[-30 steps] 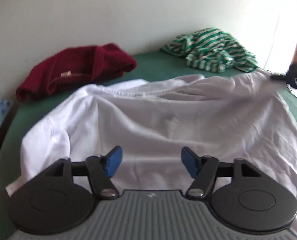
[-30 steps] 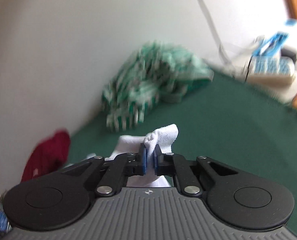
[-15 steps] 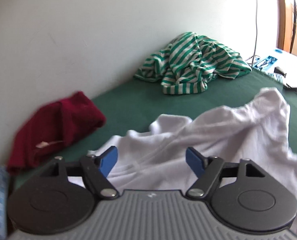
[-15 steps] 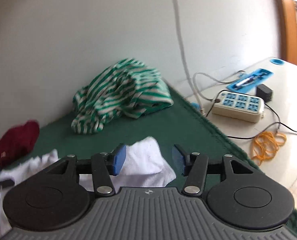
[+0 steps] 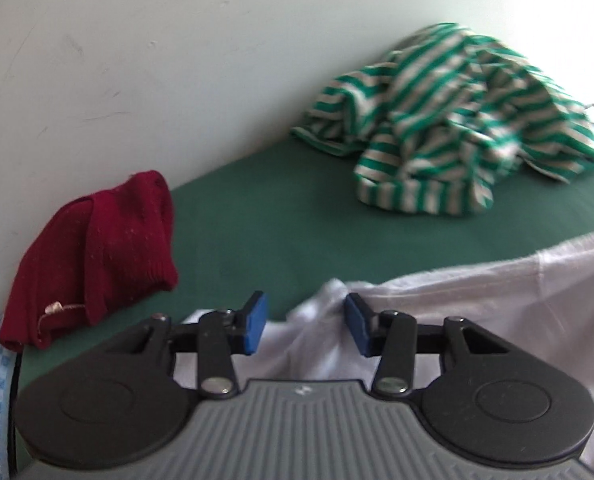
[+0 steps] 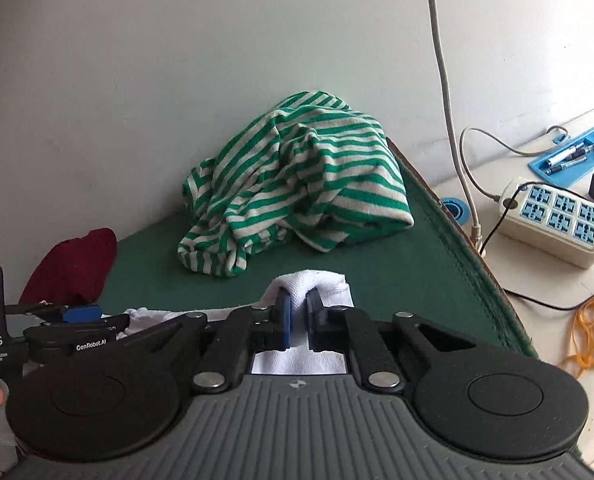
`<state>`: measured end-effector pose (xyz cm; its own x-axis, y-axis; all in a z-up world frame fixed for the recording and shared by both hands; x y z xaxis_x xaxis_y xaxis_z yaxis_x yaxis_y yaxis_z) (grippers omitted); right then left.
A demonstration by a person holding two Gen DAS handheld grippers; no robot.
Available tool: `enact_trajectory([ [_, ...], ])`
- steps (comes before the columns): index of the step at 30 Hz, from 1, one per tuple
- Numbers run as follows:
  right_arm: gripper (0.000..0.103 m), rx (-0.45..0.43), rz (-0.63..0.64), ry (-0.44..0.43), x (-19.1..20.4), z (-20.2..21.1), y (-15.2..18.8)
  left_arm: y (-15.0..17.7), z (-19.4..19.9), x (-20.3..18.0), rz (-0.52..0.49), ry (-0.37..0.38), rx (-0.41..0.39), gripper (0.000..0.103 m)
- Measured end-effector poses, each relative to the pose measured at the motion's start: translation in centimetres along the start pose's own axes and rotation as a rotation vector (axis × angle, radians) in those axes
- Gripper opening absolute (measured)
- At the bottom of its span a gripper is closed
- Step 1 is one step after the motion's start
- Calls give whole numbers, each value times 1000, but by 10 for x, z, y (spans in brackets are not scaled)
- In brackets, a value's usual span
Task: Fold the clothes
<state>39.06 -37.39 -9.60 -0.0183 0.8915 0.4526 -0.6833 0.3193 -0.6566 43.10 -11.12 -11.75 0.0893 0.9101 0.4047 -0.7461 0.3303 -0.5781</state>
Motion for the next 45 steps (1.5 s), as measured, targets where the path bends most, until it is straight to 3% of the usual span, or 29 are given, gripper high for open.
enact_trajectory([
  [3, 25, 1, 13, 16, -1, -11, -7, -8, -16, 4, -11, -55, 21, 50],
  [4, 37, 4, 17, 24, -5, -13, -5, -7, -17, 5, -21, -69, 28, 50],
  [6, 42, -9, 28, 28, -15, -5, -3, -3, -19, 8, -42, -96, 39, 50],
  [9, 43, -26, 53, 26, -29, 9, 3, 5, 11, 20, 48, -8, -45, 50],
  [10, 48, -22, 82, 19, -31, 18, 10, 9, 22, 20, 73, 33, -75, 50],
  [12, 55, 4, 148, 50, -36, 26, 26, 15, 41, 17, 94, 107, -119, 59],
  [16, 49, 39, 227, 64, -35, 22, 54, 19, 41, -24, -1, 203, -102, 56],
  [19, 6, 35, 257, 71, -29, 20, 60, 17, 30, -55, -57, 216, -74, 56],
  [24, 4, 39, 273, 110, -36, 35, 64, 1, 11, -72, -57, 145, -56, 64],
  [28, 4, 83, 269, 112, -45, 64, 77, -13, 4, -67, 36, 232, -39, 63],
  [31, 3, 114, 300, 148, -52, 76, 91, -12, 5, -80, 18, 270, -38, 64],
  [34, 25, 44, 271, 169, -56, 81, 77, -7, 22, -86, -34, 254, -82, 64],
  [37, 27, -29, 201, 91, -43, 83, 53, 8, 51, -82, -18, 302, -123, 66],
  [41, 27, 82, 135, -55, -15, 45, 57, 51, 93, -85, -3, 384, -123, 73],
  [43, 27, 110, 99, -29, -16, 24, 60, 79, 111, -92, -5, 409, -104, 73],
  [44, 22, 92, 70, -1, -22, 18, 58, 94, 119, -96, -7, 411, -92, 72],
  [45, 25, 76, 43, 31, -27, 16, 55, 109, 127, -99, -9, 413, -80, 72],
])
Point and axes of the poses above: each gripper's, at about its wrist camera, not at the fingertips, and z roughly against the way its jaws point, x to its left, y to its underside, the point moved 9 cm from there along -z, roughly the way its jaws point, and after that the axes turned 9 degrees about -z, right-handed, at the moved point
